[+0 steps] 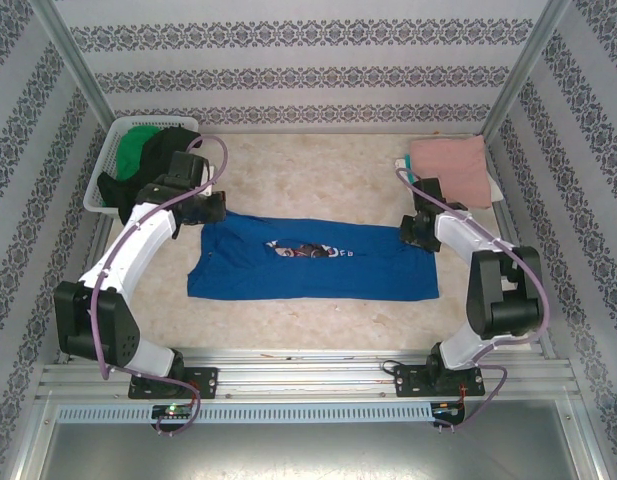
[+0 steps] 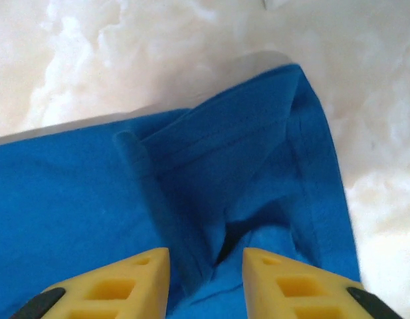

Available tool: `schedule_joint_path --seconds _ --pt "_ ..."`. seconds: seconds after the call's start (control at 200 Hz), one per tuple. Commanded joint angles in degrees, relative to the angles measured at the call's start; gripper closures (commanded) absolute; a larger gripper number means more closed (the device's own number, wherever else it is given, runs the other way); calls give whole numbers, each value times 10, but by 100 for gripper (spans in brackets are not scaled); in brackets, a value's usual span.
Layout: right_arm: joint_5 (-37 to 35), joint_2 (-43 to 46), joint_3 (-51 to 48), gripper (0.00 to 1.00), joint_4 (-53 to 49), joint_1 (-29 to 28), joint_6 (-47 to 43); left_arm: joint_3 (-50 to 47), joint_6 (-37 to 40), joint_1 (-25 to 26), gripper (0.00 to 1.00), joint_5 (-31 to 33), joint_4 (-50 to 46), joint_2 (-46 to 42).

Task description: Fold and stack the t-shirts

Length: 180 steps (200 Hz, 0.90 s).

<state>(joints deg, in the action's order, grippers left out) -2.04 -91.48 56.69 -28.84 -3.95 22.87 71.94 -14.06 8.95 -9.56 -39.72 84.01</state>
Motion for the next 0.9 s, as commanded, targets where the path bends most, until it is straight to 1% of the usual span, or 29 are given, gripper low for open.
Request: schedule_joint_path --seconds 0.0,0.115,0.29,0.37,0.445,0.525,0.644,0.684,0.724,0.809,0.849,0.894 --pt "29 43 -24 59 2 6 31 -22 6 3 100 -2 -6 -2" --pt "43 39 -24 58 19 28 47 -43 2 3 100 -13 12 -1" --pt "44 -29 35 56 19 30 38 -48 3 3 100 -13 20 3" --pt "14 -57 69 56 3 12 27 -51 4 2 100 -12 24 3" --pt "1 -78 94 53 -8 -6 19 -54 2 2 100 -15 28 4" --pt "-23 -103 121 52 -28 -22 13 -58 1 3 100 -15 32 6" --pt "-117 -139 161 50 -91 -42 12 -57 1 2 100 -19 34 10" --pt "-134 -150 169 50 -104 -46 12 -56 2 2 100 -20 34 11" --pt "-138 -160 172 50 -108 -47 9 -57 1 2 100 -22 35 11" --pt "-122 -177 181 53 -107 -47 4 -58 1 2 100 -22 40 12" --pt "-115 -183 186 56 -107 -48 1 -58 2 2 100 -23 40 12" --pt "-111 -188 192 61 -108 -51 -1 -57 2 2 100 -22 39 14"
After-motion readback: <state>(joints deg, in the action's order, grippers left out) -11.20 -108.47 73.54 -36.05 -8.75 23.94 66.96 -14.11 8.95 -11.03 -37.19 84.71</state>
